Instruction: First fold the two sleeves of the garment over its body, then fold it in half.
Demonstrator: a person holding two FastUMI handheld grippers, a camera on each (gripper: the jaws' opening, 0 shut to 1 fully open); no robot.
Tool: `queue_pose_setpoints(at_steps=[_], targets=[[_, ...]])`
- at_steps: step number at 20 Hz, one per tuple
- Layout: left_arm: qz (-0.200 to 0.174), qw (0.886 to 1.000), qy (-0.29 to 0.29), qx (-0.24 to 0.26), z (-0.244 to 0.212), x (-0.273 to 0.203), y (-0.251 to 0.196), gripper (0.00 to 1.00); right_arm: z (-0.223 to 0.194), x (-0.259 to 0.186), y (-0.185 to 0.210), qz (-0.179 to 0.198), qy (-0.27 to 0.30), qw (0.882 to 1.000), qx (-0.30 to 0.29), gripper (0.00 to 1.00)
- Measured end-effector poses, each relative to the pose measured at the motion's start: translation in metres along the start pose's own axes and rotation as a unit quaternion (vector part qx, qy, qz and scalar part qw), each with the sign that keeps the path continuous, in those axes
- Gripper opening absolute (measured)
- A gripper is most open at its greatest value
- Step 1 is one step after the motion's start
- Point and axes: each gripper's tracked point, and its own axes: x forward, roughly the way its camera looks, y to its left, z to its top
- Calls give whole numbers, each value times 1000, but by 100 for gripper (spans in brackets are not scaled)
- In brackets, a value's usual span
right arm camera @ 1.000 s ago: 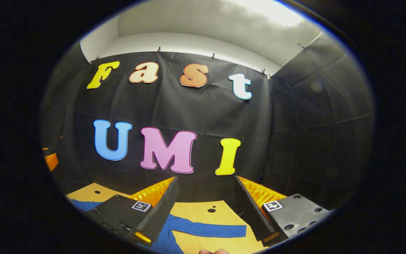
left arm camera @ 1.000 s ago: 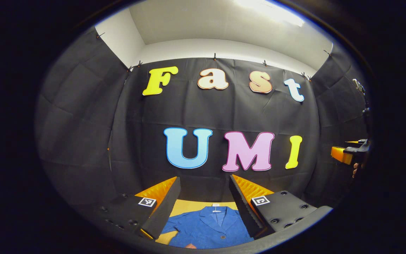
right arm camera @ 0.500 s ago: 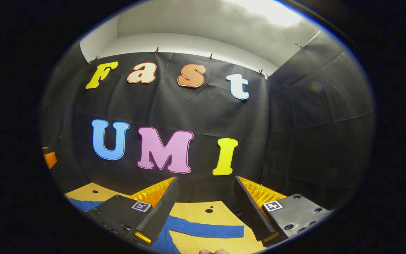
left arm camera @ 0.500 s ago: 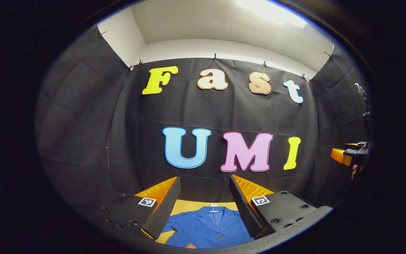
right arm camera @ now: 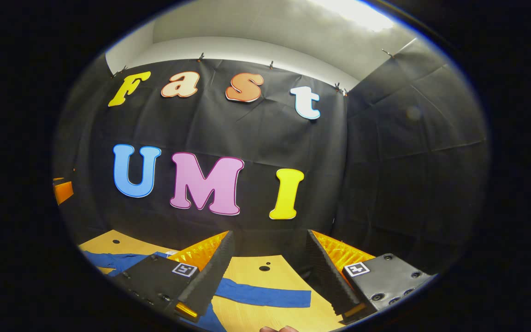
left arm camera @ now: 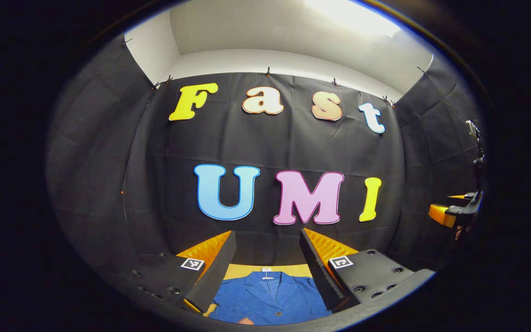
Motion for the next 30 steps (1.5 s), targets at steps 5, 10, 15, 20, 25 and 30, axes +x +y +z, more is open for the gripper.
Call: queue_pose_setpoints(at_steps=[5,10,15,20,25,30], targets=[[18,1000,9,20,-5,0,6,81,-36,24,-24,-19,36,999,18,99],[39,999,11,26,-9,-1,18,81,-92,59,-46,-24,92,995,18,99],[40,999,27,13,-21,8,17,81,-176,98,-57,19,155,987,32,99],[58,997,43,31,-26,23,18,81,-286,122,-103,-17,256,966,43,100],[52,996,55,38,-35,37,-3,81,-368,134,-128,-47,339,938,52,100],[61,994,71,52,-41,41,-8,81,-434,128,-126,-28,435,896,87,100]])
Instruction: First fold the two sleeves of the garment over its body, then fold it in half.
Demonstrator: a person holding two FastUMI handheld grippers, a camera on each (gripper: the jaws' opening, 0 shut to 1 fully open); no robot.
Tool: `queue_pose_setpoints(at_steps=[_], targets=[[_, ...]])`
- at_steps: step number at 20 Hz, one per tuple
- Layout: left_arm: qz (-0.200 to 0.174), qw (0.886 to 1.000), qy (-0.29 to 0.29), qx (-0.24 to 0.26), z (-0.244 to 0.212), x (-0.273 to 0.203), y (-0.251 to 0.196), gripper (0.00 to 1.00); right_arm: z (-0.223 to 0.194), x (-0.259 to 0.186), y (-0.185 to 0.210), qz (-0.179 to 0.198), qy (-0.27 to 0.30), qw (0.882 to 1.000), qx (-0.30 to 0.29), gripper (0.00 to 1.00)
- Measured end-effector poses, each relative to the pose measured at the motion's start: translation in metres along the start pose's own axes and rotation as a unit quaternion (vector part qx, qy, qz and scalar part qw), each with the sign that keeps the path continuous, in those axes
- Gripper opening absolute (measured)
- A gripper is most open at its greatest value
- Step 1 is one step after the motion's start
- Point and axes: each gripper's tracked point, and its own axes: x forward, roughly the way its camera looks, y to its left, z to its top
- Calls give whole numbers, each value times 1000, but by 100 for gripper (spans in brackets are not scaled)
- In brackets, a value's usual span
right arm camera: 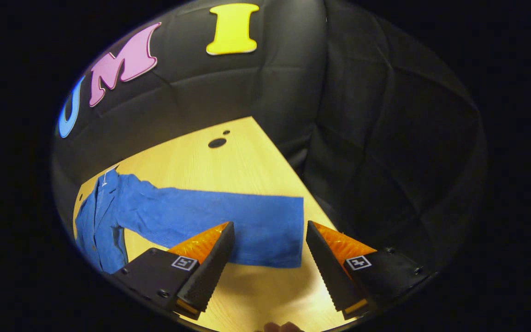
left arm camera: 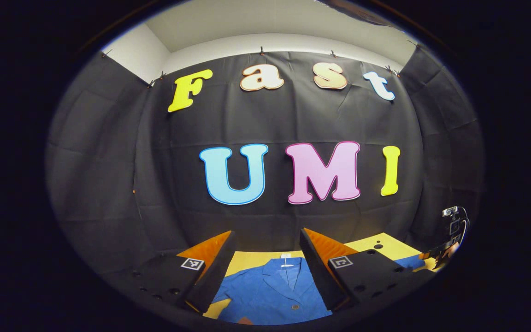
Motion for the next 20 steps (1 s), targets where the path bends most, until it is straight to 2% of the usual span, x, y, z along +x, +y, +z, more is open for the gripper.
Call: queue_pose_setpoints(at_steps=[1,2,3,4,5,6,7,8,9,10,11,12,13,14,19,20], targets=[[-1,1000,2,0,0,0,-2,81,-5,6,-3,-6,11,1000,3,92],[-1,1000,5,1,-1,1,-2,81,-7,10,-6,-15,13,1000,5,100],[0,1000,8,4,-1,2,-2,81,-9,15,-8,-22,17,1000,6,100],[2,1000,9,6,-2,3,-1,81,-14,19,-9,-25,28,999,8,92],[4,1000,10,7,-2,4,0,81,-17,23,-9,-28,35,999,9,100],[4,1000,11,7,-1,4,-1,81,-19,26,-11,-34,41,999,7,92],[4,1000,12,7,-1,3,-2,81,-24,28,-12,-41,53,998,7,100],[2,1000,11,8,-2,3,-3,81,-23,30,-11,-45,45,998,3,92],[0,1000,11,9,-2,1,-5,81,-23,33,-12,-48,48,998,-3,100],[-2,1000,12,11,-4,2,-7,81,-24,30,-11,-51,47,998,-7,91],[-3,1000,14,13,-4,2,-8,81,-24,33,-12,-51,47,998,-5,92],[-4,1000,14,14,-5,1,-8,81,-24,30,-12,-53,51,997,3,100],[-5,1000,13,14,-4,1,-8,81,-22,31,-13,-59,53,997,10,92],[-6,1000,13,13,-5,1,-10,80,-23,32,-17,-62,58,996,14,99],[-13,1000,17,8,-5,-2,-11,81,-25,30,-1,-33,65,997,8,41],[-13,1000,15,10,-4,-3,-10,80,-23,30,1,-25,65,998,0,41]])
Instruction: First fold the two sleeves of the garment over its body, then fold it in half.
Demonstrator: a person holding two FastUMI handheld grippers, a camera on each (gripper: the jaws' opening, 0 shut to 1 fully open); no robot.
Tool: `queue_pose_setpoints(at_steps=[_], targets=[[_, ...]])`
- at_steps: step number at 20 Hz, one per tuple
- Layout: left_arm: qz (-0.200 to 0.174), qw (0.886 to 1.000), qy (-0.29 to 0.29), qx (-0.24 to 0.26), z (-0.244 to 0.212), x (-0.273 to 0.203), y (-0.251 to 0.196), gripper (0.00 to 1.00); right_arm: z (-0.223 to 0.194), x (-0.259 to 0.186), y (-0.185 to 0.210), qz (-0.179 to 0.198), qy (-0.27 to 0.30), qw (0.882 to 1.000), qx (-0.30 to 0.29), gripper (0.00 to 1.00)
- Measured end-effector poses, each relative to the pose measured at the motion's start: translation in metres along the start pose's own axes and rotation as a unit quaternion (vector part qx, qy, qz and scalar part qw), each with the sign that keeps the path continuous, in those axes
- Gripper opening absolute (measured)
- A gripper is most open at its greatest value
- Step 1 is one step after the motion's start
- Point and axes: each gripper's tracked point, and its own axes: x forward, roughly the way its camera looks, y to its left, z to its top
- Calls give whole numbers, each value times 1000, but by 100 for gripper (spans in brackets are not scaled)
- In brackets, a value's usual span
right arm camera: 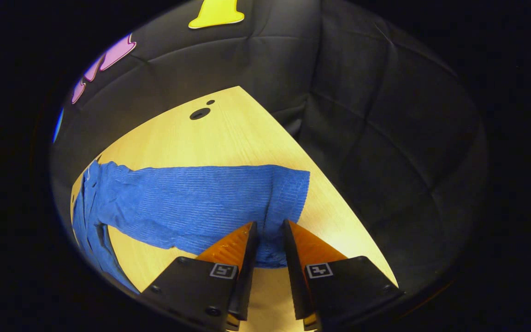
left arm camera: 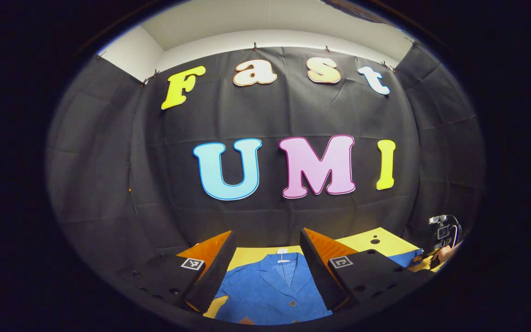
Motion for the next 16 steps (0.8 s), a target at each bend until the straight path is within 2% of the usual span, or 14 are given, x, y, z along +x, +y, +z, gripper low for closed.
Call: queue_pose_setpoints(at_steps=[1,2,3,7,10,16], targets=[[1,1000,-2,4,2,-1,1,80,2,1,-1,-6,-3,1000,8,31],[3,1000,-3,9,3,-3,3,81,0,-1,0,-9,0,1000,12,0],[4,1000,-7,14,5,-4,4,81,1,0,0,-11,-4,1000,8,5],[1,999,-19,34,12,-14,2,81,0,-5,7,-5,-12,1000,-16,2],[-2,999,-23,39,14,-19,0,81,8,-19,11,7,-33,999,-6,2],[-13,999,-22,26,12,-30,-3,81,26,-75,19,24,-110,994,1,2]])
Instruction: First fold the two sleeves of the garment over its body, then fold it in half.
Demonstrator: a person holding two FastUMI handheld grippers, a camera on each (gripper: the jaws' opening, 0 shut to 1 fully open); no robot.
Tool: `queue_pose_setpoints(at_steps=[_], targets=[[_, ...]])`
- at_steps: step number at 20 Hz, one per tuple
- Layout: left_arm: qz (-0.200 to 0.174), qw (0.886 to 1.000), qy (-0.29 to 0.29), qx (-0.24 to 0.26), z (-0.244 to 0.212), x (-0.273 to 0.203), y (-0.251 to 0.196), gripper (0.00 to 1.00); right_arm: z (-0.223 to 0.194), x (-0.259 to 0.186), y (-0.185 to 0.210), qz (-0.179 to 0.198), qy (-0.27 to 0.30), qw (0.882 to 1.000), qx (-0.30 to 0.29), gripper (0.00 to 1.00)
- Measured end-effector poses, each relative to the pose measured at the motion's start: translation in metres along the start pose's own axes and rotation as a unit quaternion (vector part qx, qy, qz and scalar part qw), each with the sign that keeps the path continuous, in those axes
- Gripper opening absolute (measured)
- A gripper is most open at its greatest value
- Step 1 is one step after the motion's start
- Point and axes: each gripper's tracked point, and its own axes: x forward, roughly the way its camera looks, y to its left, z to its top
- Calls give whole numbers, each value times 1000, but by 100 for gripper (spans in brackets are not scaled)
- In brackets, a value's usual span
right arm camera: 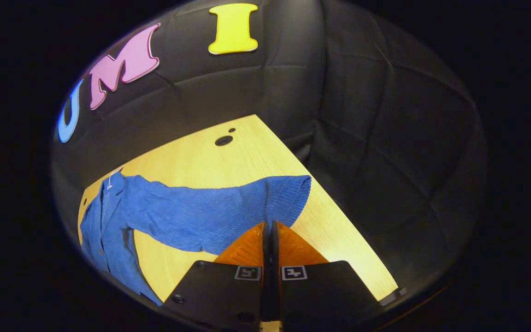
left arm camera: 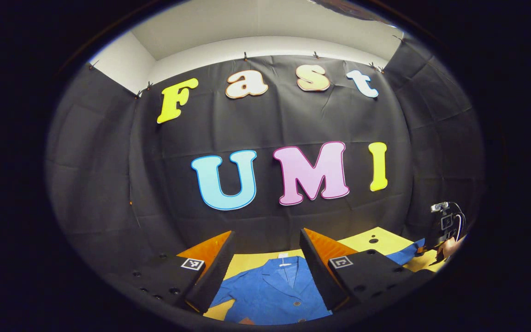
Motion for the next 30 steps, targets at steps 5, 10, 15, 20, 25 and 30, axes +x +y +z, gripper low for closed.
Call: queue_pose_setpoints(at_steps=[5,10,15,20,25,30], targets=[[-21,999,2,-26,-5,-10,0,81,19,-59,33,25,-60,998,0,2],[-36,998,-19,-49,1,-12,11,81,44,-122,81,43,-128,991,-23,2],[-40,997,-33,-52,3,-17,26,81,61,-165,141,51,-179,980,-77,2],[-23,998,-31,-46,-7,-25,50,81,73,-178,220,93,-191,971,-113,2],[10,998,-20,-54,-21,-32,79,81,85,-134,312,139,-154,971,-119,1],[62,997,7,-55,-49,-35,120,81,74,-91,436,190,-108,969,-115,2]])
